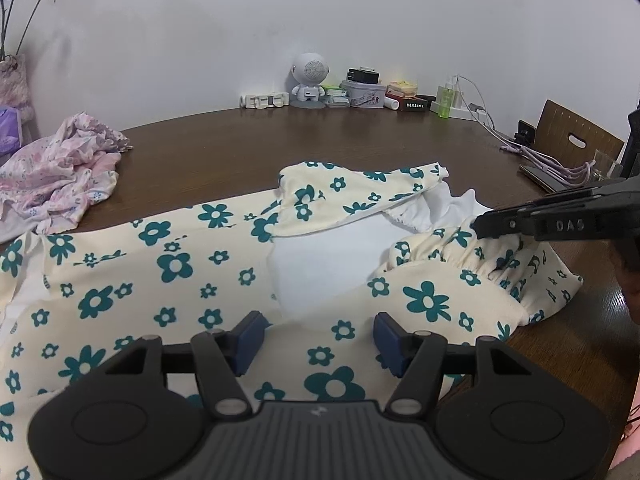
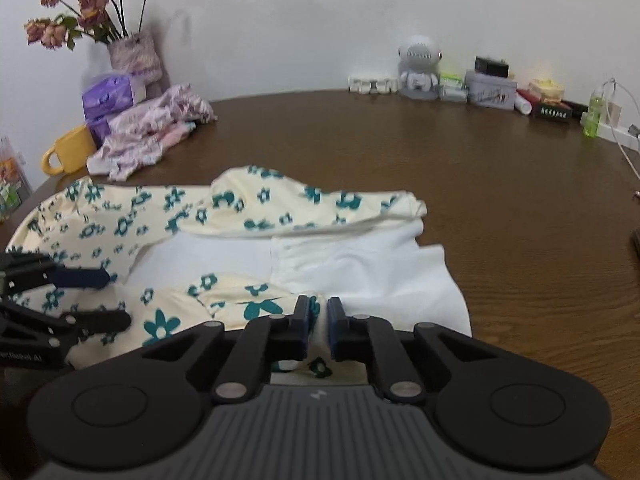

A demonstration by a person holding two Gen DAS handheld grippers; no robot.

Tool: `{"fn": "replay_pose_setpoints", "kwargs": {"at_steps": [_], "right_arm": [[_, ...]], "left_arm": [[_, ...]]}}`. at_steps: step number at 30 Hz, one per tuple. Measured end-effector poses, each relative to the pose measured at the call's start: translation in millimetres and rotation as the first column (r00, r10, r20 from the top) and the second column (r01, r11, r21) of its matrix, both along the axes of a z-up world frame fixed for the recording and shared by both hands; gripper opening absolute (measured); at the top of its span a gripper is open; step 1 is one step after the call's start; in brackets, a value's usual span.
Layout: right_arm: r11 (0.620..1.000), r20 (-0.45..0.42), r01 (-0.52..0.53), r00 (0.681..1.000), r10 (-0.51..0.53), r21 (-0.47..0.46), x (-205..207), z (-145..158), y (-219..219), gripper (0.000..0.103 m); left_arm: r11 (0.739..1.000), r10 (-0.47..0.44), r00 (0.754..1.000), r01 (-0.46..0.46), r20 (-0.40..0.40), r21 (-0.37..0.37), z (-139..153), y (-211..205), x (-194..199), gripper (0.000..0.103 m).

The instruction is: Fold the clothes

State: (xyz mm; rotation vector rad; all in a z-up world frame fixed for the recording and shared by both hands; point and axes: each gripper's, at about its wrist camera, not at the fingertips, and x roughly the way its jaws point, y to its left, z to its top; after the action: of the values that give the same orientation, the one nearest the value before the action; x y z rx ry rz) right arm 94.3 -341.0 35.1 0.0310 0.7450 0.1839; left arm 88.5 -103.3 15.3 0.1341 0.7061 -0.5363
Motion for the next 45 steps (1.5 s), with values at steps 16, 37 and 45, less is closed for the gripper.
{"fn": "replay_pose_setpoints", "kwargs": {"at_steps": [16, 37, 45], "right_arm": [[0.999, 0.048, 0.044, 0.998, -0.044, -0.010, -24, 10, -14, 0.043], [0.996, 0.036, 0.085, 0.996, -0.084, -0.018, -17, -2, -19, 0.041], [0.981, -0.048, 0.150, 0.988, -0.145, 0.124, -6, -1, -52, 0.043]], "left_arm": [[1.000, -0.004, 1.000, 0.004, 0.011, 0.008, -1, -1, -1, 0.060], [1.000, -0.008, 1.000, 0.008, 0.019, 0.012, -1, -1, -3, 0.060], [1.000, -0.008, 1.000, 0.008, 0.021, 0.011, -2, -1, -4, 0.060]]}}
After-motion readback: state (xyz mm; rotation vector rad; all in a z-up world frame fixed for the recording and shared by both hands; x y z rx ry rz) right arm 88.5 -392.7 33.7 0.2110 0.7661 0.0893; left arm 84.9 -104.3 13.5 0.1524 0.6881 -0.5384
